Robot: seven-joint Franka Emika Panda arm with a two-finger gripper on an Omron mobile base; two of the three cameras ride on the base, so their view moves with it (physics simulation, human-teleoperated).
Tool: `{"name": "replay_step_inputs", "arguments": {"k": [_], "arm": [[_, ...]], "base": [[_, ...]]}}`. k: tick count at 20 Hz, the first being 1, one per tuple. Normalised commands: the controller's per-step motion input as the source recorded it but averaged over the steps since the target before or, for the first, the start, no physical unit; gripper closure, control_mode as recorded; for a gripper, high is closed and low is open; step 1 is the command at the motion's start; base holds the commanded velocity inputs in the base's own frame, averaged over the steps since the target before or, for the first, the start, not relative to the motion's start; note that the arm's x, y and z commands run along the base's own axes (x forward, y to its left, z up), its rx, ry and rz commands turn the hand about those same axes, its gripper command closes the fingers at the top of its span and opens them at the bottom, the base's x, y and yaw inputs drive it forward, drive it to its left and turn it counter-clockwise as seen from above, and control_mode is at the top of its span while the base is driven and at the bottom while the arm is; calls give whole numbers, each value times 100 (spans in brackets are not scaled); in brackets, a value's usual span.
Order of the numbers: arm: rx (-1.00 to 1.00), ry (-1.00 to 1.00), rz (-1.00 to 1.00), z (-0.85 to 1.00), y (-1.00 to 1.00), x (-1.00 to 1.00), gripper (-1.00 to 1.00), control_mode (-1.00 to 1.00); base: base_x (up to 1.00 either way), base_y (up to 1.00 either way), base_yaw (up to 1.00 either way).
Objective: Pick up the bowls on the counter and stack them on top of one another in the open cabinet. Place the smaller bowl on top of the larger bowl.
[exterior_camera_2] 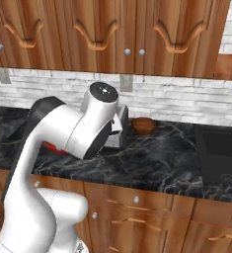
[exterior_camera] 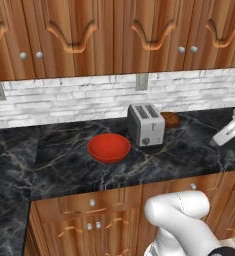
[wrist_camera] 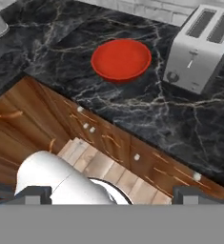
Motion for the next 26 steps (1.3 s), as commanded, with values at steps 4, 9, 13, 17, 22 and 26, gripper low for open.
{"name": "replay_step_inputs", "arguments": {"k": [4,9,13,17,22,26], "arm": [[11,-10,41,-41,-25,18,-100,-100],[8,-28,42,-36,-28,26,-100,-100],[1,-39,37,-30,-31,18,-100,-100],[0,-37,29,-16,-27,23,-100,-100],[3,-25,22,-13,-23,56,-100,-100],[1,-10,13,-21,-23,64,-100,-100]], "base": [[0,0,0],[0,0,0],[0,0,0],[0,0,0],[0,0,0],[0,0,0]]}}
